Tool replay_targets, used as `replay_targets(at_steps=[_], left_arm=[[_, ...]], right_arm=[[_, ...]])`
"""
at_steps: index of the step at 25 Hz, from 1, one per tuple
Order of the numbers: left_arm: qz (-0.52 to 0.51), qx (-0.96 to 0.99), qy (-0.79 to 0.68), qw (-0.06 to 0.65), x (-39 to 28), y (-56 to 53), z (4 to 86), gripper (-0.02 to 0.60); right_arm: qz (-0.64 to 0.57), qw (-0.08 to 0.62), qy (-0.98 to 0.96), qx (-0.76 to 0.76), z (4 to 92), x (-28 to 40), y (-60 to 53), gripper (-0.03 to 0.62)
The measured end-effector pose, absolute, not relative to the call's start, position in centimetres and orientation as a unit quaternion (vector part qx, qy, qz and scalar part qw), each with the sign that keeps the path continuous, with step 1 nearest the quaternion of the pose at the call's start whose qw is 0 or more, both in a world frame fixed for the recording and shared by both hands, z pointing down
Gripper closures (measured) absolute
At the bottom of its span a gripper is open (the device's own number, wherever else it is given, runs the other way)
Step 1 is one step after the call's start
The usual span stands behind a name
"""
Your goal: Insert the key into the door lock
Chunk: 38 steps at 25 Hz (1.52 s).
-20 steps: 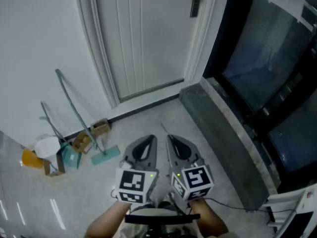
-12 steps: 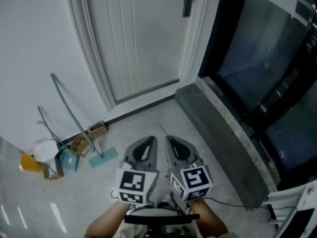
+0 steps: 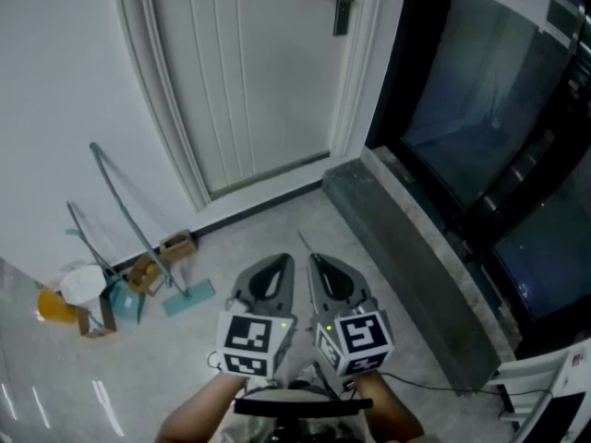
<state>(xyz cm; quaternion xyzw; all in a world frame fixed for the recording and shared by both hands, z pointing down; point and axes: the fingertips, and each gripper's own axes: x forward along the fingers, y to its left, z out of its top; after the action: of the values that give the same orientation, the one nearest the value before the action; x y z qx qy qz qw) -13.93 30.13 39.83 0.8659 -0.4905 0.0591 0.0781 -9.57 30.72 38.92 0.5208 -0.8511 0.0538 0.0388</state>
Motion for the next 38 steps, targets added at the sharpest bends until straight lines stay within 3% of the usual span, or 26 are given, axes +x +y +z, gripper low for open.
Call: replay_targets(at_steps=[23, 38], left_arm=[[0.066, 0.872, -0.482, 0.057, -5.5, 28.2, 39.5, 0.577], [0.072, 0.899, -0.428, 0.062, -3.2, 20.9, 40.7, 0.580]], right_arm=[[0.058, 0.037, -0.842, 0.535, 38.7, -1.4, 28.8, 0.576], [0.058, 0.042, -0.820, 0.568, 38.9, -0.6, 22.2, 0.576]])
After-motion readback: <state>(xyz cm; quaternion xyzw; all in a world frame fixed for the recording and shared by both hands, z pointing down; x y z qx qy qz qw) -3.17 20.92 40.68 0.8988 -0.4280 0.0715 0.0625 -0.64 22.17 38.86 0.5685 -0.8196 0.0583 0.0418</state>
